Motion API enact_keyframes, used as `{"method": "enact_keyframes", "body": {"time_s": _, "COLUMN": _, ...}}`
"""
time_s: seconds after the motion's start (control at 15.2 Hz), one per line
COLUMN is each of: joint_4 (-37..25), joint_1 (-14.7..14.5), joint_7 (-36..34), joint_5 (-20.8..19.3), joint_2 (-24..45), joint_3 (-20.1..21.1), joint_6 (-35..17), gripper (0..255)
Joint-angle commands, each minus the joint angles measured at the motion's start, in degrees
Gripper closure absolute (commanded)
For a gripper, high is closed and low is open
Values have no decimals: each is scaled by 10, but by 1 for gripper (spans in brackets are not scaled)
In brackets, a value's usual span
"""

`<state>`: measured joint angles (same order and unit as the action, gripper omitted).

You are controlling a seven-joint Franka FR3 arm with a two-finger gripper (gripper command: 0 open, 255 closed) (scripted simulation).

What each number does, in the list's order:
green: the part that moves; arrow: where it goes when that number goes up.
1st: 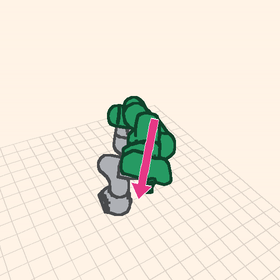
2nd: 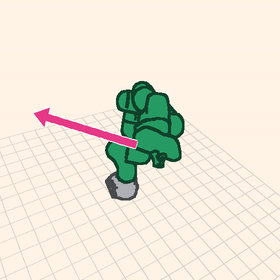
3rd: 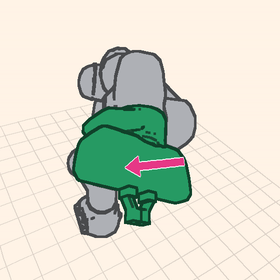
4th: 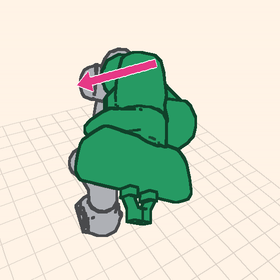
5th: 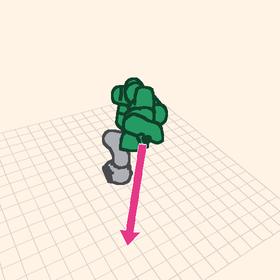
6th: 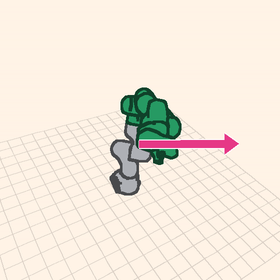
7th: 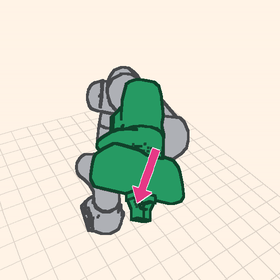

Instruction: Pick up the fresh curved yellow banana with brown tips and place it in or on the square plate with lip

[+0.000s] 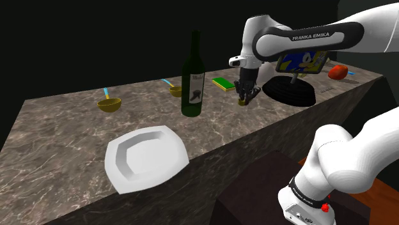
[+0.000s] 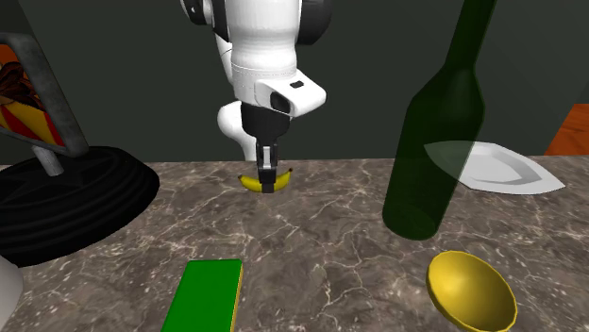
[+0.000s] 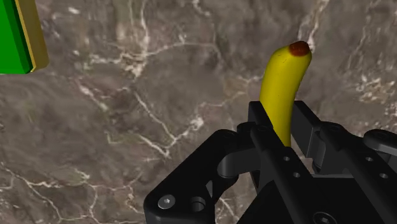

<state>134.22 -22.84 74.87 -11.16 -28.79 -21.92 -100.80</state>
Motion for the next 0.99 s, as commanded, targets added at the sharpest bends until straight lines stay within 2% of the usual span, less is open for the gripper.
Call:
{"method": "enact_keyframes", "body": {"time_s": 0.0, "joint_4": -14, "joint_1": -1, "joint_7": 1, "joint_5": 1, "joint_2": -1, "joint_3": 2, "joint_6": 15, "gripper": 255}}
{"method": "enact_keyframes", "body": {"time_s": 0.79, "joint_4": -107, "joint_1": -5, "joint_7": 4, "joint_5": 10, "joint_2": 0, "joint_3": 14, "joint_6": 107, "gripper": 255}}
{"method": "enact_keyframes", "body": {"time_s": 0.92, "joint_4": -107, "joint_1": -16, "joint_7": -22, "joint_5": 24, "joint_2": 6, "joint_3": 33, "joint_6": 105, "gripper": 255}}
